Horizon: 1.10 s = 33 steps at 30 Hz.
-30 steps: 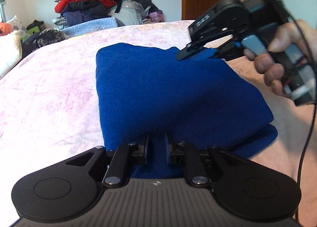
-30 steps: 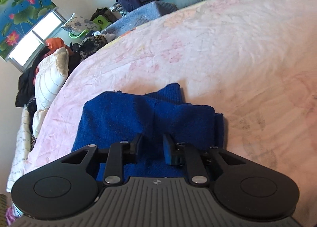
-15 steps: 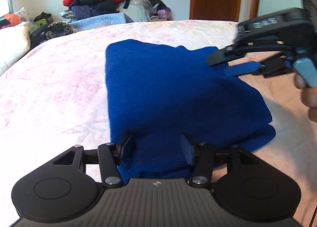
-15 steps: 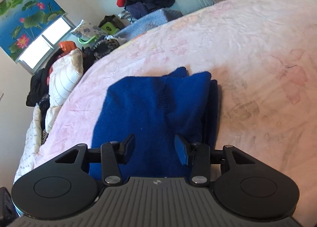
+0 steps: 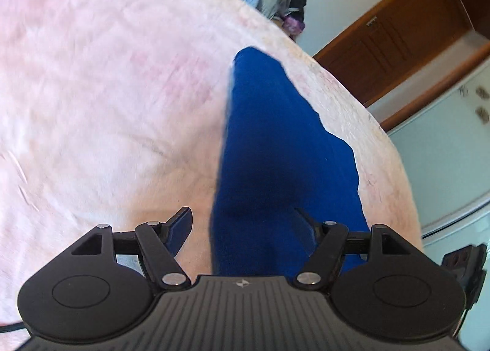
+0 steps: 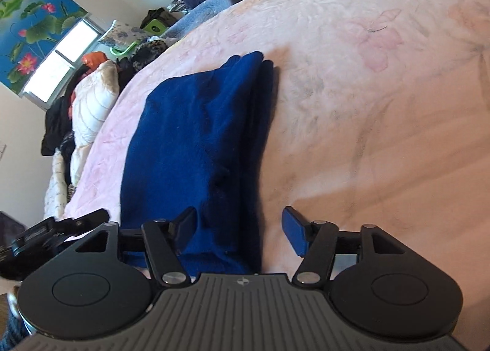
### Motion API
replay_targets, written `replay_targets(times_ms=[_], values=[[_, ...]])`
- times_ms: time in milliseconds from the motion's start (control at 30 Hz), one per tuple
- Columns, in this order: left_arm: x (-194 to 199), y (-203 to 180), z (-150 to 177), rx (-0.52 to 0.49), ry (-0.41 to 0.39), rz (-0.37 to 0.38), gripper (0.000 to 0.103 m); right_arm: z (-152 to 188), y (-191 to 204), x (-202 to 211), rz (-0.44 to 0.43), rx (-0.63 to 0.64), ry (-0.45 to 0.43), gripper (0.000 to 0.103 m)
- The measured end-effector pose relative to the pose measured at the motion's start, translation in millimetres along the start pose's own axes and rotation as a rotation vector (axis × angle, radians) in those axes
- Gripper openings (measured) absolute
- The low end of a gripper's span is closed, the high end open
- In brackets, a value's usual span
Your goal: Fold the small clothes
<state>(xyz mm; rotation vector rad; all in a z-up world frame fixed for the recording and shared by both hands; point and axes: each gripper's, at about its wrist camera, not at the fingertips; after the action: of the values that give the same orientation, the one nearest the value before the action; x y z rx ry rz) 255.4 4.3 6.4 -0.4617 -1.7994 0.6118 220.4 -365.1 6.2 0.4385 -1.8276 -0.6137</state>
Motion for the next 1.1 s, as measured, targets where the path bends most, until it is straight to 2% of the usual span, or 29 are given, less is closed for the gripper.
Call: replay_targets(times_ms=[67,133,267,333,400,433,467,500,533,600,667,833,900,967,1033,1100], values=[[-8.8,5.6,-1.0,0.015,0.033,0.088,0.071,-1.2,0.0,-3.0,-0.051,-0.006,0.024,0.084],[-17.4,5.1,-2.5,0.025,0.065,0.155,0.071,-4.6,2.9,-8.8,-0.106,-0.003,0.059,0.089],[-31.0,2.6,-7.6,0.014,0.101,0.190,0.071,-12.4,10.5,-21.1,-0.175,0.002,0.110,0.094],[-33.0,3.6,-10.2,0.024,0.113,0.205,0.071,-17.3,9.8,-24.2,-0.216,-0.020,0.119,0.093],[-33.8,3.6,-12.0,0.023,0.123,0.207,0.068,-21.3,6.1,-26.7,-0.254,-0.053,0.126,0.085],[-33.1,3.5,-12.4,0.022,0.127,0.194,0.065,-23.2,3.4,-28.1,-0.262,-0.071,0.130,0.065],[-31.7,2.2,-12.6,0.012,0.134,0.167,0.053,-24.3,-0.1,-31.1,-0.262,-0.095,0.145,0.035],[-30.1,0.5,-12.5,-0.001,0.142,0.137,0.043,-24.3,-4.5,-36.6,-0.247,-0.124,0.166,0.023],[-29.7,0.0,-13.1,-0.006,0.148,0.121,0.040,-22.9,-8.4,-40.2,-0.236,-0.134,0.172,0.020],[-29.6,3.1,-13.7,-0.009,0.160,0.102,0.026,-19.8,-14.3,-41.1,-0.278,-0.154,0.162,0.019],[-28.3,5.3,-13.5,-0.006,0.162,0.081,0.017,-16.7,-11.5,-40.3,-0.273,-0.146,0.147,0.019],[-16.8,0.2,-12.0,-0.041,0.148,0.087,0.014,-15.8,3.4,-31.0,-0.228,-0.098,0.131,0.020],[-16.0,1.2,-11.2,-0.048,0.159,0.097,0.014,-18.3,8.6,-22.8,-0.191,-0.071,0.118,0.030],[-16.8,6.9,-9.4,-0.026,0.180,0.114,0.014,-20.0,8.5,-13.8,-0.178,-0.056,0.107,0.049],[-18.5,12.7,-5.9,-0.007,0.193,0.127,0.016,-19.6,6.0,-2.6,-0.145,-0.035,0.083,0.055],[-22.0,15.5,-1.8,0.003,0.205,0.124,0.018,-18.8,-2.2,4.5,-0.095,-0.039,0.072,0.056]])
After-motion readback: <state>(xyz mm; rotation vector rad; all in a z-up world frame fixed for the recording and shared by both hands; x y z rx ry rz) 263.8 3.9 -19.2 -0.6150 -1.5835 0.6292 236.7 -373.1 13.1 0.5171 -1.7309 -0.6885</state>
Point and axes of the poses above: each gripper's, at about its wrist camera, not at the fingertips, and x roughly against the way its jaws point, y to its left, z to its underside, and after that the axes turned 15 degrees about y, right-handed
